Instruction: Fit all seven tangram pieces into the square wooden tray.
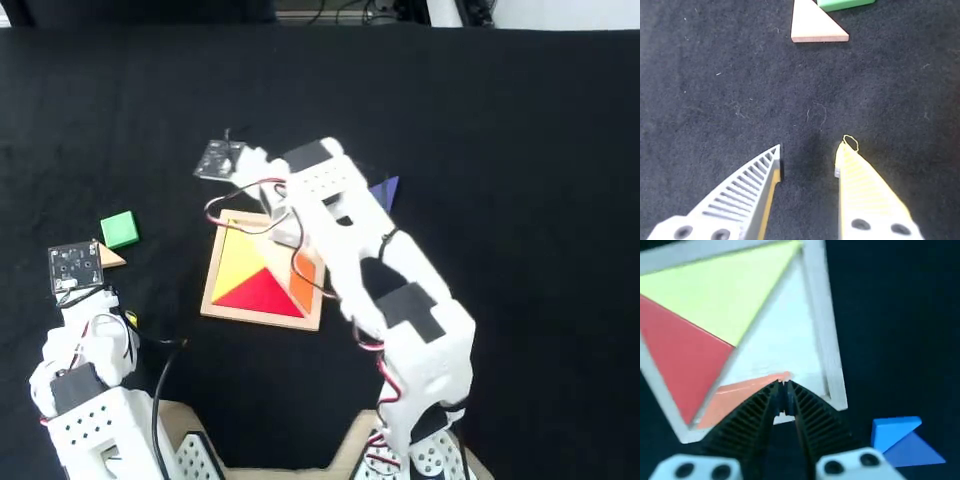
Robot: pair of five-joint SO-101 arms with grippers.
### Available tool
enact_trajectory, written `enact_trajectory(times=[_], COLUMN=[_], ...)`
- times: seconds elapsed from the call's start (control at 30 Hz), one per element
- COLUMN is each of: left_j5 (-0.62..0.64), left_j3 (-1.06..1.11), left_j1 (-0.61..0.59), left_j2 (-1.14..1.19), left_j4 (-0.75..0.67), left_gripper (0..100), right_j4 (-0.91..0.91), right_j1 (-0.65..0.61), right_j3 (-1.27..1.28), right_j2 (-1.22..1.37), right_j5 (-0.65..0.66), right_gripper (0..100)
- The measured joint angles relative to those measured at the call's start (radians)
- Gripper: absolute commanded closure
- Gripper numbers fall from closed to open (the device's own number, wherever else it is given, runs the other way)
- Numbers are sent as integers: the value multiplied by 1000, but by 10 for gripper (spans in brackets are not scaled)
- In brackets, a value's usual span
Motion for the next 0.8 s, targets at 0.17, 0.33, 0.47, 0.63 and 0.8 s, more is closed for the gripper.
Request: enact_trajectory(times=[0.17, 0.33, 0.47, 0.63, 0.8], left_j5=[0, 0, 0, 0, 0], left_j3=[0, 0, 0, 0, 0], left_j1=[0, 0, 0, 0, 0], left_j2=[0, 0, 0, 0, 0], left_j4=[0, 0, 0, 0, 0], left_gripper=[819, 819, 819, 819, 819], right_j4=[-61, -89, -92, -92, -92], right_j1=[28, 44, 58, 58, 58], right_j3=[40, 40, 40, 55, 101], right_j2=[2, 5, 25, 44, 46], right_j5=[0, 0, 0, 0, 0], right_gripper=[988, 988, 988, 988, 988])
